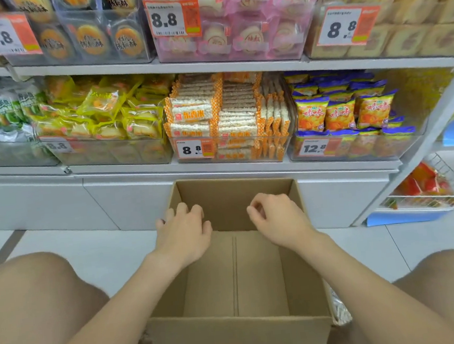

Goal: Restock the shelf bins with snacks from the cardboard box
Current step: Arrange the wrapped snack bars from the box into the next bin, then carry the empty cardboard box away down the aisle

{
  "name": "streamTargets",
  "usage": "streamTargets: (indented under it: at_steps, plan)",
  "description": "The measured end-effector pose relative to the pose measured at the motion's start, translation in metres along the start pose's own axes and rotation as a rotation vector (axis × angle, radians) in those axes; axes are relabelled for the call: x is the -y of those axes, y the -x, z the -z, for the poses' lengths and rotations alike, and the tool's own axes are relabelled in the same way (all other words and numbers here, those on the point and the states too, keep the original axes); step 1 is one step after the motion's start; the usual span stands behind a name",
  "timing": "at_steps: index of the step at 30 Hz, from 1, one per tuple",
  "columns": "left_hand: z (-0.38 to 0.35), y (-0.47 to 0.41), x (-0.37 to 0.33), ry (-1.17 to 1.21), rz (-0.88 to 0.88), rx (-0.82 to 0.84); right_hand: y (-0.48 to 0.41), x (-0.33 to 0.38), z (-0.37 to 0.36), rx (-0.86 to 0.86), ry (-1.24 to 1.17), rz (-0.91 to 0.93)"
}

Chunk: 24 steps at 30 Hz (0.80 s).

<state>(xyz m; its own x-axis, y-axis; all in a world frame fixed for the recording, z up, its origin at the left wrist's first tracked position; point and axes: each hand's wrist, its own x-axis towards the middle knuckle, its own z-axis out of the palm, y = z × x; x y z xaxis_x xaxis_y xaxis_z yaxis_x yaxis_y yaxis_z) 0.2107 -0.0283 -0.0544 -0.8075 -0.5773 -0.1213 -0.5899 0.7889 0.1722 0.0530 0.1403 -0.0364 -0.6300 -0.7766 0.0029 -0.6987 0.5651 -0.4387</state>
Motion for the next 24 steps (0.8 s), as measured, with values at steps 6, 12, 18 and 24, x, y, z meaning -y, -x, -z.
streamTargets:
  at_steps: [6, 12, 18, 24]
  plan:
    - [-0.032, 0.036, 0.006, 0.102, 0.266, 0.055, 0.053, -0.031, -0.031, 0.022, 0.057, -0.220]
    - [-0.057, 0.023, 0.058, 0.246, 0.368, 0.055, 0.051, -0.072, -0.045, -0.055, 0.118, -0.614]
    - [-0.084, 0.002, 0.077, 0.540, 0.487, 0.019, 0.034, -0.096, -0.076, -0.072, -0.088, -0.730]
    - [-0.072, -0.006, 0.074, 0.559, 0.608, -0.013, 0.037, -0.087, -0.073, -0.053, -0.079, -0.717]
